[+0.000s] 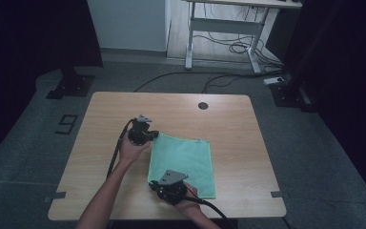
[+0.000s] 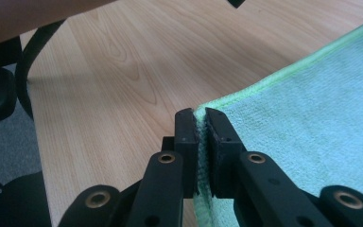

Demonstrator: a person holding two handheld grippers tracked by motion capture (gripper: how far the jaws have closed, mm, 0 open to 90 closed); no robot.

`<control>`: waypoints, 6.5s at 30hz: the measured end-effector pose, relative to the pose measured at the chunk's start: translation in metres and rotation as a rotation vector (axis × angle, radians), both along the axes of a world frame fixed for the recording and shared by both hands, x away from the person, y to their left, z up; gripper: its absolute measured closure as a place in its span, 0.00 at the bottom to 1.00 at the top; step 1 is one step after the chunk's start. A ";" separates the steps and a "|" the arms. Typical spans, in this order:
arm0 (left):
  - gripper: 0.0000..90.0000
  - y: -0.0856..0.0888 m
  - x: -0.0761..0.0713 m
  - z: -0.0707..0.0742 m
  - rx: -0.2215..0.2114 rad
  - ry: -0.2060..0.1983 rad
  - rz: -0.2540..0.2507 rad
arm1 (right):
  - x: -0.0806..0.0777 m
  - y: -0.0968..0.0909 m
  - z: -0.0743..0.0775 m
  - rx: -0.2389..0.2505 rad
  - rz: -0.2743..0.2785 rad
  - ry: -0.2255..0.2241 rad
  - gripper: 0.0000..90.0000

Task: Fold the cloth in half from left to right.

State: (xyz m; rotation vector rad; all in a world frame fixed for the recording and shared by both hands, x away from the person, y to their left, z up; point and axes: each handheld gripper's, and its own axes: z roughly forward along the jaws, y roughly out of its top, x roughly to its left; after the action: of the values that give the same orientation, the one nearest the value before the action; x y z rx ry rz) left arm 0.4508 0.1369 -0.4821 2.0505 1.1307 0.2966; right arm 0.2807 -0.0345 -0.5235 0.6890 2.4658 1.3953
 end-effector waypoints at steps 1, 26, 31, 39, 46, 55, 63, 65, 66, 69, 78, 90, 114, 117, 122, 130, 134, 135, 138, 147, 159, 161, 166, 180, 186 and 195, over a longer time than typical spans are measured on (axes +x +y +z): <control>0.99 0.001 0.000 0.000 0.002 0.003 0.003 | 0.000 0.000 0.001 0.003 -0.002 -0.002 0.93; 0.99 0.015 0.004 0.003 -0.022 0.035 0.052 | -0.006 -0.003 0.012 0.046 -0.008 -0.028 0.94; 0.99 0.014 0.003 0.007 -0.018 0.022 0.047 | -0.005 -0.004 0.014 0.058 -0.009 -0.023 0.94; 0.98 0.014 0.004 0.028 -0.007 -0.004 0.040 | -0.007 0.002 0.025 0.090 -0.012 -0.044 0.94; 0.98 0.014 0.003 0.023 0.004 0.003 0.051 | -0.005 0.002 0.023 0.072 -0.011 -0.028 0.94; 0.98 0.035 -0.002 0.045 0.008 -0.018 0.080 | -0.005 0.019 0.042 0.122 0.014 -0.050 0.94; 0.98 0.030 0.001 0.024 0.022 0.015 0.078 | -0.005 0.027 0.033 0.107 0.016 -0.026 0.94; 0.98 0.032 0.002 0.026 0.022 0.013 0.083 | -0.002 0.029 0.033 0.111 0.021 -0.023 0.94; 0.98 0.035 0.003 0.028 0.020 0.008 0.087 | -0.001 0.031 0.033 0.115 0.023 -0.019 0.94; 0.98 0.045 0.002 0.040 0.007 -0.008 0.109 | 0.003 0.037 0.037 0.134 0.027 -0.017 0.94; 0.98 0.031 0.001 0.039 0.023 -0.018 0.093 | -0.003 0.032 0.046 0.154 -0.002 -0.048 0.94; 0.97 -0.007 0.010 0.020 0.046 0.002 0.055 | -0.003 -0.003 0.031 0.155 -0.052 -0.013 0.93; 0.97 -0.040 0.002 0.015 0.039 0.013 -0.010 | -0.011 -0.040 0.010 0.149 -0.103 0.038 0.93; 0.97 -0.045 0.003 0.013 0.042 0.018 -0.015 | -0.014 -0.042 0.009 0.146 -0.106 0.038 0.93; 0.96 -0.051 0.004 0.009 0.040 0.025 -0.014 | -0.015 -0.048 0.006 0.141 -0.116 0.044 0.93; 0.96 -0.060 0.001 0.012 0.036 0.017 -0.030 | -0.017 -0.058 0.001 0.139 -0.127 0.057 0.92; 0.96 -0.065 0.001 0.010 0.040 0.020 -0.035 | -0.018 -0.059 0.000 0.134 -0.130 0.062 0.92; 0.96 -0.066 0.001 0.009 0.043 0.021 -0.039 | -0.019 -0.060 0.000 0.134 -0.130 0.061 0.92; 0.96 -0.069 0.004 0.004 0.049 0.032 -0.037 | -0.018 -0.063 -0.001 0.137 -0.135 0.070 0.91; 0.96 -0.079 0.014 -0.011 0.059 0.051 -0.015 | -0.015 -0.076 -0.007 0.136 -0.181 0.095 0.91; 0.96 -0.077 0.018 -0.006 0.058 0.031 0.018 | -0.011 -0.086 -0.002 0.155 -0.205 0.087 0.90; 0.96 -0.079 0.021 -0.011 0.065 0.040 0.020 | -0.009 -0.087 -0.005 0.141 -0.212 0.095 0.90; 0.95 -0.086 0.024 -0.021 0.089 0.050 0.011 | -0.007 -0.089 -0.013 0.115 -0.225 0.123 0.89; 0.95 -0.096 0.030 -0.031 0.098 0.054 0.028 | -0.004 -0.094 -0.016 0.092 -0.248 0.142 0.88; 0.93 -0.099 0.032 -0.037 0.108 0.067 0.020 | -0.002 -0.095 -0.020 0.069 -0.262 0.154 0.86; 0.88 -0.100 0.032 -0.037 0.099 0.056 0.031 | -0.003 -0.099 -0.023 0.057 -0.274 0.165 0.81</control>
State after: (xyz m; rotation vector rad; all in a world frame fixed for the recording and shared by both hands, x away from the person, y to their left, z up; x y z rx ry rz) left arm 0.4831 0.0365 -0.5187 2.1413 1.2043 0.3187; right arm 0.2777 -0.1336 -0.5465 1.1480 2.3440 1.3551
